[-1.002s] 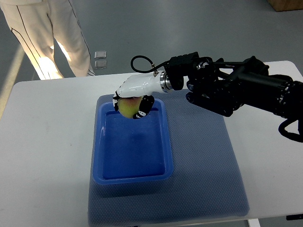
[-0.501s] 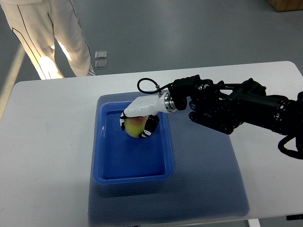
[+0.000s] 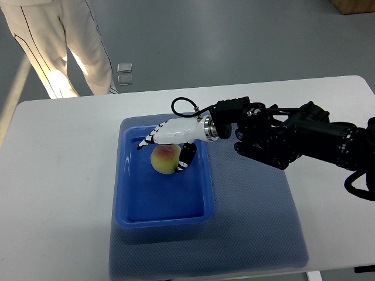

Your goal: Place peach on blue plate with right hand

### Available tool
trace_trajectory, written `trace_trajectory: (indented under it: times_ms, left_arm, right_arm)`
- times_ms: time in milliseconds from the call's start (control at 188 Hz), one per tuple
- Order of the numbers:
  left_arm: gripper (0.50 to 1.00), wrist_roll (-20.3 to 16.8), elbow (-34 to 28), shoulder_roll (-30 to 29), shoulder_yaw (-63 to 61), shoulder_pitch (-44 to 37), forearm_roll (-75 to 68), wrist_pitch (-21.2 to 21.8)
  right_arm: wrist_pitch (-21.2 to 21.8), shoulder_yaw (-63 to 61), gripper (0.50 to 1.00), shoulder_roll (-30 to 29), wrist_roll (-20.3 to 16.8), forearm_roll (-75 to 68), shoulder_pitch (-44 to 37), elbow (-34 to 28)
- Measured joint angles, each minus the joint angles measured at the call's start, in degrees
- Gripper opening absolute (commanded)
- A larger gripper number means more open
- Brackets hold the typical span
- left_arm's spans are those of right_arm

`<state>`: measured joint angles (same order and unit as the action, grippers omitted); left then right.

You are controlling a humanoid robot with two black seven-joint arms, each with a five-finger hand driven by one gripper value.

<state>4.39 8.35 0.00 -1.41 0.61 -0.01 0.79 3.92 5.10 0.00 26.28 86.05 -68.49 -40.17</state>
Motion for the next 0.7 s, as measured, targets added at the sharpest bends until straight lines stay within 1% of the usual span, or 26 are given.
trace_trajectory:
  times_ms: [123, 336, 474, 698]
  left_arm:
    - [1.0, 0.0, 0.0, 0.0, 0.0, 0.0, 0.0, 0.0]
    - [1.0, 0.0, 0.0, 0.0, 0.0, 0.0, 0.0, 0.0]
    - [1.0, 0.0, 0.0, 0.0, 0.0, 0.01, 0.0, 0.0]
    - [1.0, 0.0, 0.0, 0.0, 0.0, 0.01, -0.03, 0.0]
  right_arm:
    - [0.0, -1.0, 0.928, 0.0, 0.06, -0.01, -0.27, 0.0]
    - [1.27, -9.03, 0.928, 0.32, 0.33, -1.97, 0.09, 0.04]
    - [2.75, -10.94, 0.928, 4.43, 0.46, -8.29, 0.72, 0.02]
    - [3.18, -11.26, 0.928, 9.43, 0.28, -22.3, 1.83, 1.41]
